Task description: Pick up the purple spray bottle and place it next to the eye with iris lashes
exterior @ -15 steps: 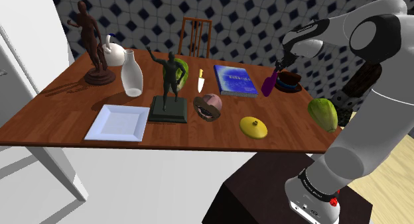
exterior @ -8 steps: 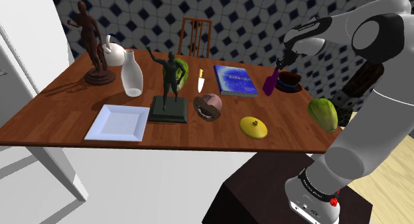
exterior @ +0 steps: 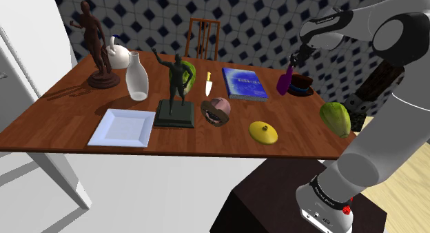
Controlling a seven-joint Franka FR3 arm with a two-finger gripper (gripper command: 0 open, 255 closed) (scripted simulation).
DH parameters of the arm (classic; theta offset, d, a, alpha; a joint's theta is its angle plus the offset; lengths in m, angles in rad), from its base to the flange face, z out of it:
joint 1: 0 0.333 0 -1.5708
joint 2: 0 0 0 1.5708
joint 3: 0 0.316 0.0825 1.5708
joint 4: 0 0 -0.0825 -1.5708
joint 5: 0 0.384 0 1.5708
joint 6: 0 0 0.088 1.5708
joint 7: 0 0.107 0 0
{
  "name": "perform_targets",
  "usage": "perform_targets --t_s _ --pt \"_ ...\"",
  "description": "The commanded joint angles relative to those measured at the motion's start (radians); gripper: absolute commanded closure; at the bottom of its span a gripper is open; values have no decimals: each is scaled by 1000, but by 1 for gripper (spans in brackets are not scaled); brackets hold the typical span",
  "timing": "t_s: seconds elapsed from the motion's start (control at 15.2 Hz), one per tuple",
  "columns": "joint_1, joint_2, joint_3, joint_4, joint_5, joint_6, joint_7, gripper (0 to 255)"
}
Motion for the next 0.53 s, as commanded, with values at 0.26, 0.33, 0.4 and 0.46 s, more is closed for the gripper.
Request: perform_targets --t_s 0.26,0.33,0.4,0.46 --pt "6 -28 -6 52 -31 -74 24 255" --pt "7 -32 -7 61 -35 -87 28 255" --pt "7 -35 -8 71 -39 -99 30 255" --pt "7 -38 -8 81 -42 -112 33 255"
